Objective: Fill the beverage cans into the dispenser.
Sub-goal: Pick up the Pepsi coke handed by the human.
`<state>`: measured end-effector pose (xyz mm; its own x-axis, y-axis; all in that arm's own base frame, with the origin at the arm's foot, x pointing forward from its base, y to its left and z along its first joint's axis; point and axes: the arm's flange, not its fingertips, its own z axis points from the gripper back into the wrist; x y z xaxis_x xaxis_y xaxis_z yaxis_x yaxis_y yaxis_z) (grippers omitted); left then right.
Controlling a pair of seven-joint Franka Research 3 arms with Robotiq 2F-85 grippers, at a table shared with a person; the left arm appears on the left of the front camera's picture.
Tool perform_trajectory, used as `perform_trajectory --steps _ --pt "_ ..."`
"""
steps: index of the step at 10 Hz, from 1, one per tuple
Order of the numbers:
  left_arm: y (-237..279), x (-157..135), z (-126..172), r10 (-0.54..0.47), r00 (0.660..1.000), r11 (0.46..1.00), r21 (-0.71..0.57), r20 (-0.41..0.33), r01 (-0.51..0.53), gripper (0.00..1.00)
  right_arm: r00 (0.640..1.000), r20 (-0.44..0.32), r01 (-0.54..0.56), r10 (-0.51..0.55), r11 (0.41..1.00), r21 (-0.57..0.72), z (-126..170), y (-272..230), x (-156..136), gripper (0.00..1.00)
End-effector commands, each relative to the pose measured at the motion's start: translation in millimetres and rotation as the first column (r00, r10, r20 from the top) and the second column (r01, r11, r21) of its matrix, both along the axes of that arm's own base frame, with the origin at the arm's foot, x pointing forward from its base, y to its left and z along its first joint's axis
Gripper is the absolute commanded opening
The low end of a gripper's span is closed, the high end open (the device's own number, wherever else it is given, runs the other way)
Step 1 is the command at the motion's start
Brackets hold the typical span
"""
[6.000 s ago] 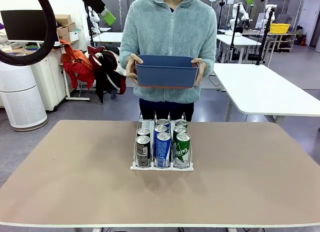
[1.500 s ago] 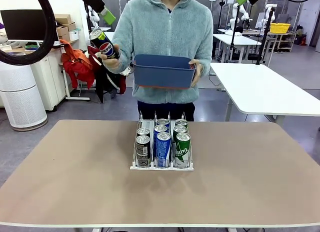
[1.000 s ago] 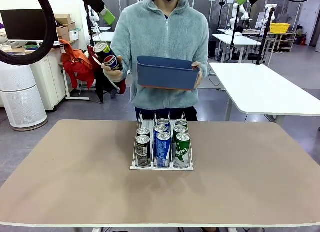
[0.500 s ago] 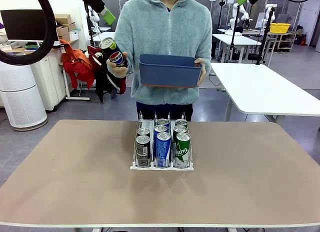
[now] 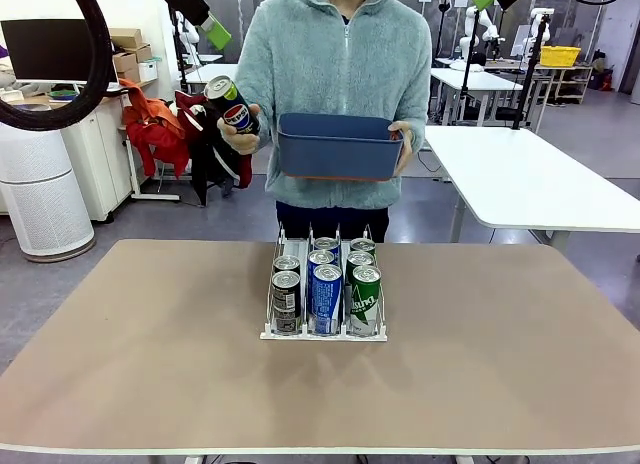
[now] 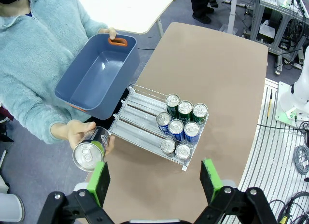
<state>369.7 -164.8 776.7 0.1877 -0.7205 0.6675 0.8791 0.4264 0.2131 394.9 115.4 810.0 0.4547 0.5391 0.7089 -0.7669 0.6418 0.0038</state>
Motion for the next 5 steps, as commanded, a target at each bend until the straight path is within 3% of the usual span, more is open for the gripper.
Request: perform_trajectory --steps 1,2,5 --pt "0.0 0.0 0.0 0.000 1.000 1.000 0.000 0.000 0.000 1.00 1.000 0.000 0.000 0.000 1.000 0.000 0.0 -0.3 -0.4 1.00" --pt "6.0 1.0 -0.3 -0.042 0.999 0.999 -0.016 -0.010 0.042 1.00 1.000 0.000 0.000 0.000 1.000 0.000 0.0 -0.3 -0.4 1.00" --pt "20.7 6.6 -9.1 0.084 0.996 0.996 0.012 -0.018 -0.084 1.00 1.000 0.000 0.000 0.000 1.000 0.000 0.0 -0.3 -0.4 1.00"
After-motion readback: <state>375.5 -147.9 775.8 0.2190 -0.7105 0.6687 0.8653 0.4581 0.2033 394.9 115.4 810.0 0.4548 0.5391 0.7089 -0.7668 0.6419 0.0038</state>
